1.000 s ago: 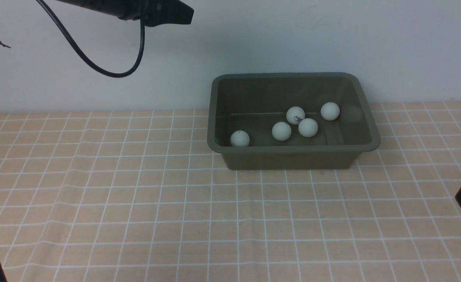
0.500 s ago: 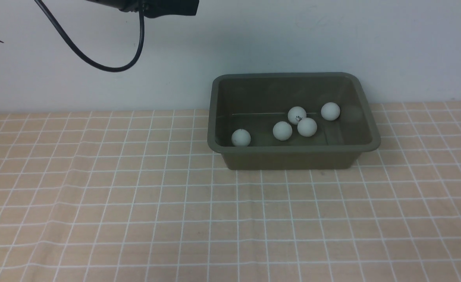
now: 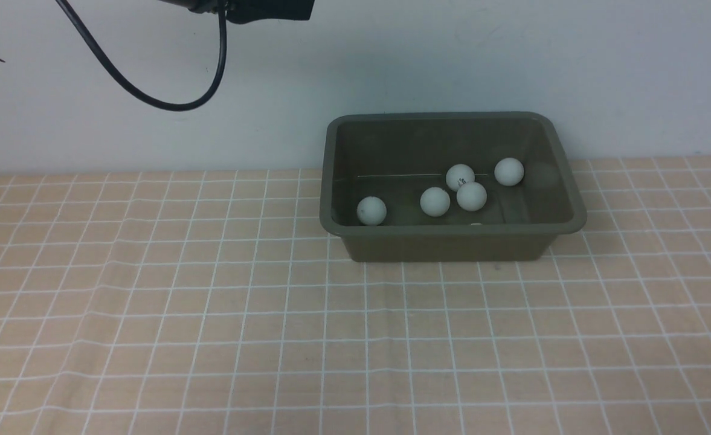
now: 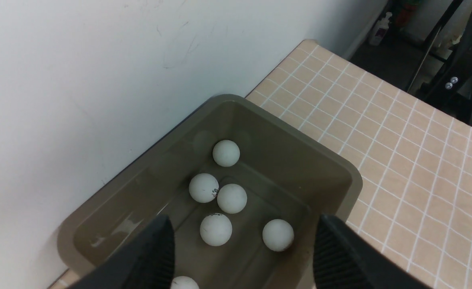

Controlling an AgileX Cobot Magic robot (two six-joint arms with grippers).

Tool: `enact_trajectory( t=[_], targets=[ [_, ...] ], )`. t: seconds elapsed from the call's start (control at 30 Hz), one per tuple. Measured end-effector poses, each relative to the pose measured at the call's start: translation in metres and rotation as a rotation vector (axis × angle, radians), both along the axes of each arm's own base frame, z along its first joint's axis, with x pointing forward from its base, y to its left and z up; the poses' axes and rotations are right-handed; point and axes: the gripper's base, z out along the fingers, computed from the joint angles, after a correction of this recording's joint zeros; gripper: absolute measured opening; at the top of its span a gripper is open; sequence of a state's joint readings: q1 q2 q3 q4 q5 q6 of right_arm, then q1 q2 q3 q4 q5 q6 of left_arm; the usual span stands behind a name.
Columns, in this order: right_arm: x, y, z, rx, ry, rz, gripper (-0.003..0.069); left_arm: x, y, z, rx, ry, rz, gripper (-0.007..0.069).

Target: Put the table tennis balls into the box on the light coffee tablecloth.

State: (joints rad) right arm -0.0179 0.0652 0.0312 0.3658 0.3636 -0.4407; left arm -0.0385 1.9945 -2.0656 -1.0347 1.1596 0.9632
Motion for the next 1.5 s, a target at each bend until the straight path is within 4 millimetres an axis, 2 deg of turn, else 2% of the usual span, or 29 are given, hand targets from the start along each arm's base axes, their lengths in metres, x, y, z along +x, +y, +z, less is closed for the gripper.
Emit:
enact_trajectory(
  t=[0.2, 0.4, 0.43, 0.5, 0.7, 0.9, 1.0, 1.13, 1.27, 1.37, 1.43, 1.5],
  targets=[
    [0.0, 0.0, 0.0, -0.002, 0.0, 0.001, 0.0399, -0.005, -0.019, 0.0, 0.003, 0.006, -0.052, 0.0392],
    [0.0, 0.0, 0.0, -0.002, 0.0, 0.001, 0.0399, -0.014, -0.058, 0.004, -0.055, -0.005, -0.121, 0.0392],
    [0.0, 0.0, 0.0, -0.002, 0.0, 0.001, 0.0399, -0.015, -0.059, 0.005, -0.059, -0.005, -0.123, 0.0392],
    [0.0, 0.0, 0.0, -0.002, 0.0, 0.001, 0.0399, -0.021, -0.076, 0.008, -0.096, -0.015, -0.168, 0.0392],
    [0.0, 0.0, 0.0, -0.002, 0.0, 0.001, 0.0399, -0.024, -0.085, 0.012, -0.113, -0.085, -0.204, 0.0392],
    [0.0, 0.0, 0.0, -0.002, 0.001, 0.001, 0.0399, -0.016, -0.083, 0.031, -0.212, -0.222, -0.092, 0.0392],
    [0.0, 0.0, 0.0, -0.002, 0.001, 0.001, 0.0399, -0.024, -0.067, 0.049, -0.161, -0.285, -0.042, 0.0392],
    [0.0, 0.0, 0.0, -0.002, 0.001, 0.001, 0.0399, -0.041, -0.03, 0.079, -0.113, -0.299, 0.064, 0.0392],
    [0.0, 0.0, 0.0, -0.002, 0.002, 0.001, 0.0399, -0.078, 0.027, 0.109, 0.036, -0.249, 0.221, 0.0392],
    [0.0, 0.0, 0.0, -0.002, 0.002, 0.001, 0.0399, -0.129, 0.076, 0.131, 0.202, -0.121, 0.467, 0.0392],
    [0.0, 0.0, 0.0, -0.002, 0.002, 0.001, 0.0399, -0.166, 0.098, 0.148, 0.244, -0.079, 0.678, 0.0392],
    [0.0, 0.0, 0.0, -0.002, 0.003, 0.002, 0.0399, -0.205, 0.11, 0.164, 0.273, -0.106, 0.842, 0.0392]
  ],
)
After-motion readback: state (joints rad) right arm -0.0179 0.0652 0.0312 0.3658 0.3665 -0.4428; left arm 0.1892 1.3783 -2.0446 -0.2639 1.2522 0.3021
